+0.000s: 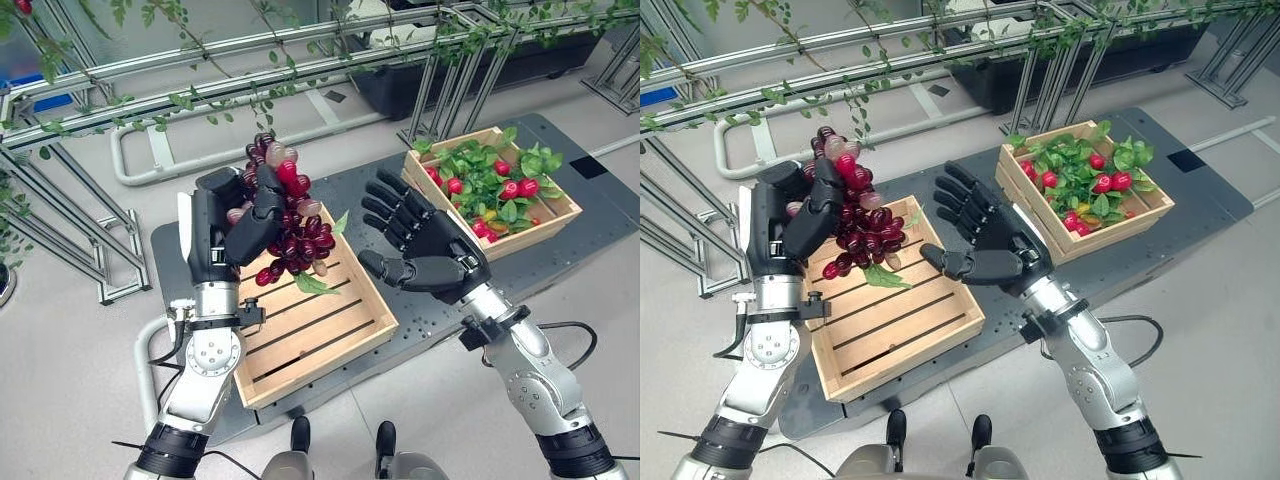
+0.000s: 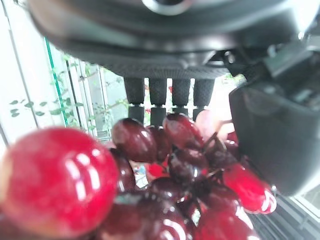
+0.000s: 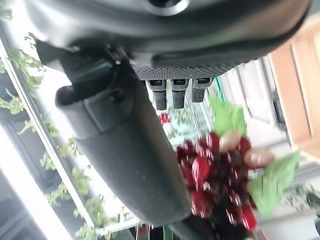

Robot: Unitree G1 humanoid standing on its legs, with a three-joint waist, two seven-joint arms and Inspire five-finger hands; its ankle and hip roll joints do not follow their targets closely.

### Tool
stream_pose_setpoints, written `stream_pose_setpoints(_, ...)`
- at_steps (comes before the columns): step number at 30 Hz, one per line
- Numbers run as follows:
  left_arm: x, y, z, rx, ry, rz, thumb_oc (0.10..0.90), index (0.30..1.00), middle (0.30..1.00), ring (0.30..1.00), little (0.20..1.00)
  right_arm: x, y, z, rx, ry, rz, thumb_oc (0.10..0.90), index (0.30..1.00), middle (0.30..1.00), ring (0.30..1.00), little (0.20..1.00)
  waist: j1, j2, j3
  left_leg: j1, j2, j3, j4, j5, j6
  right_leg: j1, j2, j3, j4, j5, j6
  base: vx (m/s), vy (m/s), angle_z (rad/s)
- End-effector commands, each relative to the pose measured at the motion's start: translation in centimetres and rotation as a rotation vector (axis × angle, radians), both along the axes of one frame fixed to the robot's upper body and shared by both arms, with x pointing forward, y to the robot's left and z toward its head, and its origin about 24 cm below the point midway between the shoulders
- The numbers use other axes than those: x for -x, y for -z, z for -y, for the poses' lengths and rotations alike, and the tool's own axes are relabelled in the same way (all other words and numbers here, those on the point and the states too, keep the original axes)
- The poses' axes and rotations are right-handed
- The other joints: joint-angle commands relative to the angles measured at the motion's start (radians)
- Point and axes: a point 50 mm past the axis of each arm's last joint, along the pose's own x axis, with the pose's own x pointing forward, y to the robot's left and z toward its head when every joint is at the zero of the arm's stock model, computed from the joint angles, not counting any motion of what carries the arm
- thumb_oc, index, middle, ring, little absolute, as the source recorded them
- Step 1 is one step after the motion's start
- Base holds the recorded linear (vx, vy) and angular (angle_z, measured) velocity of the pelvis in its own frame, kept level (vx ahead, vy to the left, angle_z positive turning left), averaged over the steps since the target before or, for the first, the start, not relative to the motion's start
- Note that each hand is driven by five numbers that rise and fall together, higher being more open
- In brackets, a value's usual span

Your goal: Pick up the fruits from the basket on one side to the basket on the other side

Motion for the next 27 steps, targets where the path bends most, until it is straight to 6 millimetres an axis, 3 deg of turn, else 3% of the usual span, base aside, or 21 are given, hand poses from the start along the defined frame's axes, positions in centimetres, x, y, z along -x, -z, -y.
stream_pose_setpoints(1,-0.3,-4.6,2.0,-0.006,0.144,0.237,0.4,0.3,0.3,0.3,0.3,0.8,-3.2,-1.8,-0.1,-0.168,0.147,0.8,0.9,0.9,0.9,0.9,0.011,-0.017,-0.183,0.076,-0.006,0.024,0.002,-0.153,-0.019,0.048,-0.047,-0.03,0.002,-0.044,0.039,0.04,-0.005,0.08)
stream_pose_setpoints(6,-0.2,-4.6,2.3,0.005,0.185,0.226,0.4,0.3,0.3,0.3,0.3,0.6,-3.0,-2.7,-0.106,-0.212,0.11,0.8,0.9,0.9,0.9,0.9,0.017,-0.016,-0.19,0.08,-0.004,0.021,0.002,-0.155,-0.019,0.053,-0.048,-0.032,0.002,-0.046,0.038,0.03,0.002,0.02)
stream_pose_setpoints(16,0.2,-4.2,4.0,0.014,0.317,0.2,0.4,0.3,0.3,0.3,0.3,-0.1,-0.1,-3.8,0.002,-0.085,0.001,0.8,0.9,0.9,0.9,0.9,0.02,-0.014,-0.198,0.084,-0.003,0.019,0.002,-0.154,-0.019,0.053,-0.048,-0.025,0.002,-0.045,0.037,0.01,0.002,0.0)
stream_pose_setpoints(27,0.5,-3.7,5.8,-0.024,0.44,0.152,0.4,0.3,0.3,0.3,0.3,-0.8,-0.2,-3.8,0.067,0.056,0.04,0.8,0.9,0.9,0.9,0.9,0.017,-0.008,-0.196,0.089,-0.003,0.023,0.002,-0.158,-0.016,0.054,-0.051,-0.022,0.002,-0.045,0.041,0.0,0.0,0.0)
